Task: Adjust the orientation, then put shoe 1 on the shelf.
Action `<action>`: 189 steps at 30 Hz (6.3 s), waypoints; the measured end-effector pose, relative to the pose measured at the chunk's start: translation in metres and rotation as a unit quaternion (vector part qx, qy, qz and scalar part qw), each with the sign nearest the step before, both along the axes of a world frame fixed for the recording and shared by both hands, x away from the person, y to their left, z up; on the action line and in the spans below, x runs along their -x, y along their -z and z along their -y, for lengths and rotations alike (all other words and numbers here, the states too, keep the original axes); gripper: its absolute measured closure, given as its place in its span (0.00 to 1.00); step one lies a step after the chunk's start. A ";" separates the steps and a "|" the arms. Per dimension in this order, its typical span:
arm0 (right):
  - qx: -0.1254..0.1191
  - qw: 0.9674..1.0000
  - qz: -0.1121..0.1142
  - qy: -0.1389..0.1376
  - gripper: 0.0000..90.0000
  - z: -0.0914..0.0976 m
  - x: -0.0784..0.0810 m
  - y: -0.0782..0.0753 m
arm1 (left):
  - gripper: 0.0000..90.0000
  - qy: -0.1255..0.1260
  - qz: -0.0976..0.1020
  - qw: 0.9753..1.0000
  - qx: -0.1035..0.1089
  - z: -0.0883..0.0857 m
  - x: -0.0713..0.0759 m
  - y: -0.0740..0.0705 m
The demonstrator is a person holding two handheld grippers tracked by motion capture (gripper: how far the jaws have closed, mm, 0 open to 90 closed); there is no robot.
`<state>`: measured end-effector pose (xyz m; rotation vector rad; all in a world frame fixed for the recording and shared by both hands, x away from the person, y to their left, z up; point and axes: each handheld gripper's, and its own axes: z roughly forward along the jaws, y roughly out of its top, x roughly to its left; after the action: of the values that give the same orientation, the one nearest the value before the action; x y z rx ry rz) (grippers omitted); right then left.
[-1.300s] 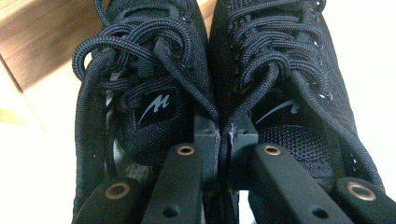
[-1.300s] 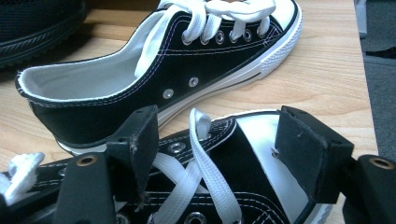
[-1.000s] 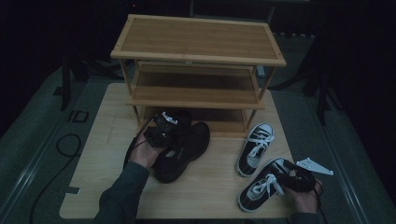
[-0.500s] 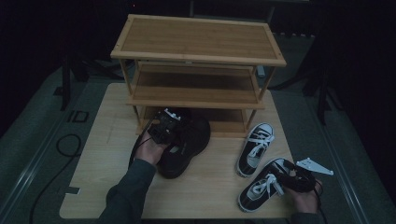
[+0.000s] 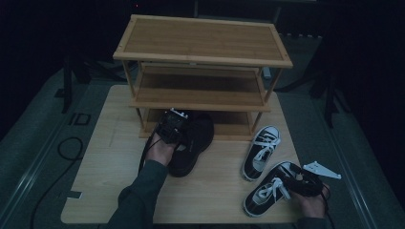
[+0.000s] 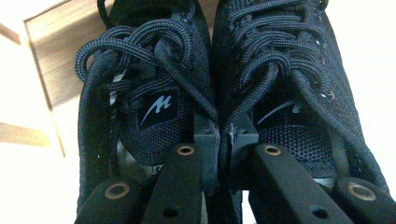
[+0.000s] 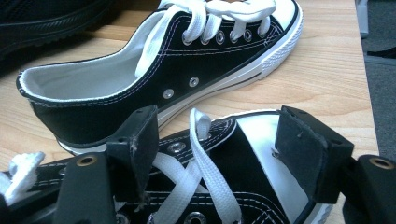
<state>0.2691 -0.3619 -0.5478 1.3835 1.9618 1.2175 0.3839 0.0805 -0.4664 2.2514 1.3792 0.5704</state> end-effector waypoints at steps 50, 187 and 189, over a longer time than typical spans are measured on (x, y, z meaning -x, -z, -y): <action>0.002 1.000 0.000 -0.001 0.33 0.000 0.000 0.000 | 0.55 -0.004 0.042 0.996 0.072 -0.002 0.015 -0.027; 0.002 1.000 0.000 -0.004 0.33 0.000 0.000 0.000 | 1.00 0.112 0.009 0.994 -0.011 0.049 0.008 0.066; 0.002 1.000 -0.001 -0.004 0.33 0.000 0.000 0.000 | 1.00 0.105 0.007 0.994 -0.006 0.051 0.004 0.067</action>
<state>0.2693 -0.3622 -0.5474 1.3759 1.9713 1.2157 0.3801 0.0299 -0.5333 2.3591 1.1155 0.5228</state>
